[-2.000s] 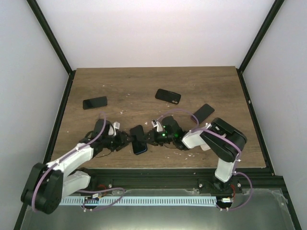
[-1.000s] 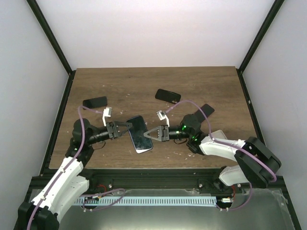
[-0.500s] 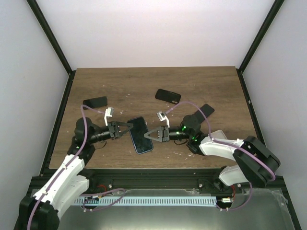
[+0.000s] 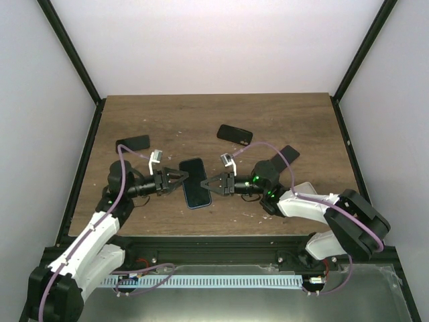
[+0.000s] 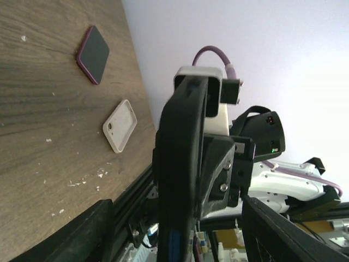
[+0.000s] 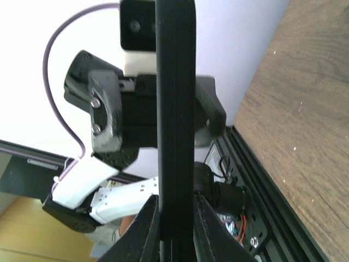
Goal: Put the phone into the phone case
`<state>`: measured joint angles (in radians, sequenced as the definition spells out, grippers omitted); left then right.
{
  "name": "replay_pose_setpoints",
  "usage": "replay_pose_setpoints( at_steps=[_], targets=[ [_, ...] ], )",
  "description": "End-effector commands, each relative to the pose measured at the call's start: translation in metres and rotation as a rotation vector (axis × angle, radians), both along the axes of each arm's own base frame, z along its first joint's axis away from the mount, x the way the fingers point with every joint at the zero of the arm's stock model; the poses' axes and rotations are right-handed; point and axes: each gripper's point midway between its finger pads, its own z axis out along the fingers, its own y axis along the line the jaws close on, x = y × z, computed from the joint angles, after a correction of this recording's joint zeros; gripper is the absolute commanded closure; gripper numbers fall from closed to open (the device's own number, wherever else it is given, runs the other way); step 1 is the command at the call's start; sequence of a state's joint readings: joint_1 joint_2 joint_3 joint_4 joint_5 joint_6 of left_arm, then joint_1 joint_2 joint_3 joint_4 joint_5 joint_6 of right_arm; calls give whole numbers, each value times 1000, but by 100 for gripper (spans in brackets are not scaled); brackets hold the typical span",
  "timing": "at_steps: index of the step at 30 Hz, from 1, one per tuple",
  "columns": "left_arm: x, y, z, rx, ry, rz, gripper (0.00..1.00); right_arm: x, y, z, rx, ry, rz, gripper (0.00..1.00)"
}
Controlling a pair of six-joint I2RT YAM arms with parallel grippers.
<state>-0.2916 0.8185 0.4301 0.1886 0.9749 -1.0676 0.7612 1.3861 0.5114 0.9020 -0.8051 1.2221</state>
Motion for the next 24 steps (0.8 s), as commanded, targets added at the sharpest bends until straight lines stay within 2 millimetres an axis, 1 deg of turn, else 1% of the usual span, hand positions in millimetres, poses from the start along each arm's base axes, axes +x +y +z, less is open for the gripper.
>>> replay_pose_setpoints(
  at_steps=[1,3,7,12,16,22,24],
  targets=[
    [-8,-2,-5,-49,28,-36,35,23,0,57,128,-87,-109,99],
    [-10,-2,-11,-63,44,-40,36,32,0,61,129,-85,-155,99],
    [-14,-2,-10,-87,43,-55,44,44,-2,62,139,-69,-216,99],
    [-16,-2,-13,-86,50,-54,54,51,-3,62,148,-51,-255,99],
    [-17,-2,-21,-79,72,-59,61,54,-5,60,154,-41,-278,99],
    [-16,-2,-21,-69,56,-58,87,54,-3,49,129,-19,-270,99],
    [-14,-2,-28,-35,82,-47,97,54,-3,43,112,-13,-272,98]
  ],
)
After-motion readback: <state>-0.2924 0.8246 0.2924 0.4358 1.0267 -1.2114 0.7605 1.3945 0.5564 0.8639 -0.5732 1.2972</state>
